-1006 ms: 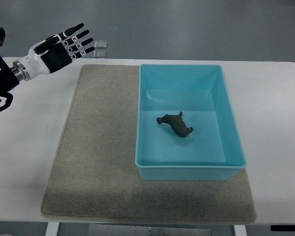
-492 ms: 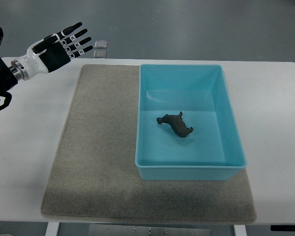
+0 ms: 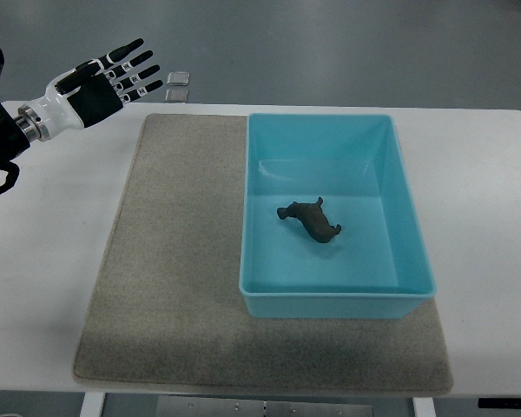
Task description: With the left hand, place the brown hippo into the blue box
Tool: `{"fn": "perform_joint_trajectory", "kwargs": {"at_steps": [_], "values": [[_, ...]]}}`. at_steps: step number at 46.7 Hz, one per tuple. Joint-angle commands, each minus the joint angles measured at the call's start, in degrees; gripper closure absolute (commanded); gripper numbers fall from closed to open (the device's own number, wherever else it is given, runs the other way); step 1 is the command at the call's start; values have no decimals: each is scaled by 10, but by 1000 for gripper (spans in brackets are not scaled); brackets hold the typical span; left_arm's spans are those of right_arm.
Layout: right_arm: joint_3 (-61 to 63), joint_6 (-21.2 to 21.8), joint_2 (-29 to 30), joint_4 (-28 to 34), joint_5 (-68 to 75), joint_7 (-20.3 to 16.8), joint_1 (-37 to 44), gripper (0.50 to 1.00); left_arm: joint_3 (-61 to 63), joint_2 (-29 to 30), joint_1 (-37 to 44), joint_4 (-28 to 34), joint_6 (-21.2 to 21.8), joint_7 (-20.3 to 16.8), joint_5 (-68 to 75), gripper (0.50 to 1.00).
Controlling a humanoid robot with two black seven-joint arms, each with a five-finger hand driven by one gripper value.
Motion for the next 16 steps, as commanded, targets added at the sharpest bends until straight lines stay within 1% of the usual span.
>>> {"fn": "perform_joint_trajectory", "kwargs": {"at_steps": [1,16], "values": [[1,0,0,0,0,1,0,564,0,-1,0,0,0,0,1,500],[1,-2,0,0,1,4,0,564,0,-2,-1,0,0,0,0,500]]}}
